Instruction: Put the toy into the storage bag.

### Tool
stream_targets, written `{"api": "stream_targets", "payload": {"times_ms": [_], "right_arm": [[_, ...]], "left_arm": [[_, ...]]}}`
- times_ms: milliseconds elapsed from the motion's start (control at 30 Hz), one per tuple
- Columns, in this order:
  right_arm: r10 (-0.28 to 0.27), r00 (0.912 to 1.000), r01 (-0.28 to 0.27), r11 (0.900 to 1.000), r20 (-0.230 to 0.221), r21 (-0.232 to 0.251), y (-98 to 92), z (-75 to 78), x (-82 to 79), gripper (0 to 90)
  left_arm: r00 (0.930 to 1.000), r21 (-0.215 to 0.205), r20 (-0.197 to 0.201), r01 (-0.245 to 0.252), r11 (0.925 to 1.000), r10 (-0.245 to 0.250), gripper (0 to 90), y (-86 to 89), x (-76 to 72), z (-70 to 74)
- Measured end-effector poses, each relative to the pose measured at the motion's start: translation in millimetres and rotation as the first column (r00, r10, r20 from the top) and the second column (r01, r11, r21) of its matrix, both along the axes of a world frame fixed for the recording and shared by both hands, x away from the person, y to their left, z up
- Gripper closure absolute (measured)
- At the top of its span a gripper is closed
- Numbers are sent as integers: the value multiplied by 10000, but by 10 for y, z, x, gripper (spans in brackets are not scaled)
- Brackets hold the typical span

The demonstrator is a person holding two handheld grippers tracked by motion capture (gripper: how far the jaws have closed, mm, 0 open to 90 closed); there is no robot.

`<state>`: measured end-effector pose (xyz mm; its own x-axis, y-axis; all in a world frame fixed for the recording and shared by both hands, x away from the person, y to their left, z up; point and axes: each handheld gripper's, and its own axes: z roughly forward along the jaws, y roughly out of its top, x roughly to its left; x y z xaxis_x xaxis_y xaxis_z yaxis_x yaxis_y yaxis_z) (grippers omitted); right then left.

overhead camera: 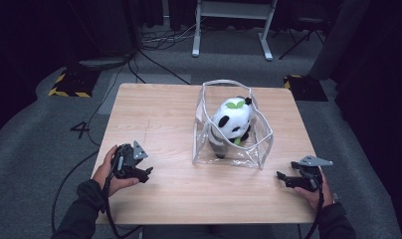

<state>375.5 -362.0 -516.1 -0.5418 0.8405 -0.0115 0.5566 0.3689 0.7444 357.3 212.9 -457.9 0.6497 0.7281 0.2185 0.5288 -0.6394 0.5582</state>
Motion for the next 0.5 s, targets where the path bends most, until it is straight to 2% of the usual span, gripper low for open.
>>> {"api": "stream_targets", "payload": {"times_ms": [500], "right_arm": [[0, 10000, 0, 10000, 1, -1, 0, 0, 0, 210]], "left_arm": [[9984, -674, -77, -572, 9961, 568, 165, 222, -59, -199]]}}
